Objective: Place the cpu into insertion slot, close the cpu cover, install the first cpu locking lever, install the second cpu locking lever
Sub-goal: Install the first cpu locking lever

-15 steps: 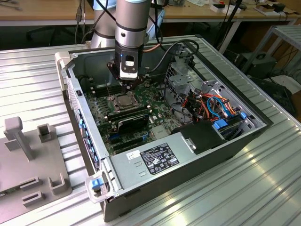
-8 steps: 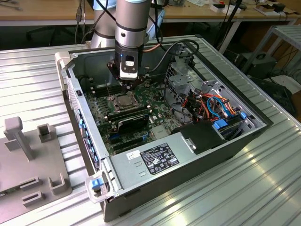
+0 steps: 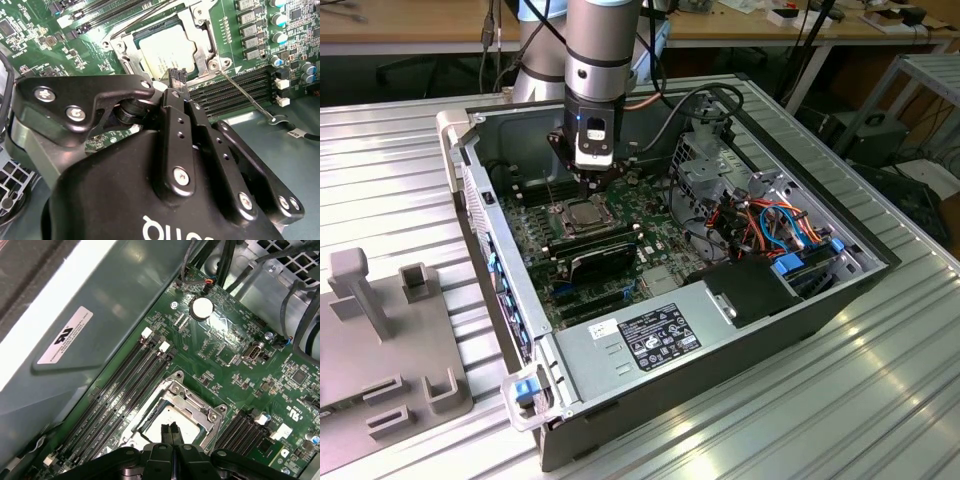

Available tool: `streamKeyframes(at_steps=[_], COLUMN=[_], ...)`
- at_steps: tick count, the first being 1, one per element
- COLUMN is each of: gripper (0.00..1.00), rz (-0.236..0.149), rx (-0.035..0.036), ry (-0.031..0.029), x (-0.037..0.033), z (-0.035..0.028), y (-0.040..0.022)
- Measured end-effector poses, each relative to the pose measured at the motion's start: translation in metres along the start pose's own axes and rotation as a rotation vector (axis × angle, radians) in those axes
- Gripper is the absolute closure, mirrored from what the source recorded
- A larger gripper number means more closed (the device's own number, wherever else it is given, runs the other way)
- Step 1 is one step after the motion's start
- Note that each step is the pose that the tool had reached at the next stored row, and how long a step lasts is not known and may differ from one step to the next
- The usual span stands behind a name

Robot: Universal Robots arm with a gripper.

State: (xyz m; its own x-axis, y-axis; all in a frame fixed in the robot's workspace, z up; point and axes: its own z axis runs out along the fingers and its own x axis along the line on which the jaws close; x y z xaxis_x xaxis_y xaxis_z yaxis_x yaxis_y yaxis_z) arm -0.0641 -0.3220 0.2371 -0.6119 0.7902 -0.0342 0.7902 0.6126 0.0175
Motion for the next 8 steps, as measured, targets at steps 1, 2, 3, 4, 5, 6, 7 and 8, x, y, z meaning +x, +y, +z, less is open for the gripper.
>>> streamKeyframes(at_steps=[1,2,3,4,5,6,7,8], gripper=[0.89,0.89,0.89,0.89,0.89,0.89,0.89,0.89], rz=[-0.013,-0.040,-0.067,-0.088,-0.094,-0.096,-0.097,-0.097], rx=[-0.0003,-0.0009,-0.0017,-0.0018,-0.0021,-0.0023,-0.0023,-0.0024], ry=[0.0002,0.0008,0.0014,0.0018,0.0021,0.0022,0.0022,0.0022], x=[0.0000,0.0000,0.0000,0.0000,-0.0001,-0.0001,-0.0002,-0.0002], z=[0.0000,-0.0001,-0.0002,-0.0008,-0.0017,-0.0028,-0.0044,-0.0054], y=[0.0000,0.0000,0.0000,0.0000,0.0000,0.0001,0.0001,0.0001])
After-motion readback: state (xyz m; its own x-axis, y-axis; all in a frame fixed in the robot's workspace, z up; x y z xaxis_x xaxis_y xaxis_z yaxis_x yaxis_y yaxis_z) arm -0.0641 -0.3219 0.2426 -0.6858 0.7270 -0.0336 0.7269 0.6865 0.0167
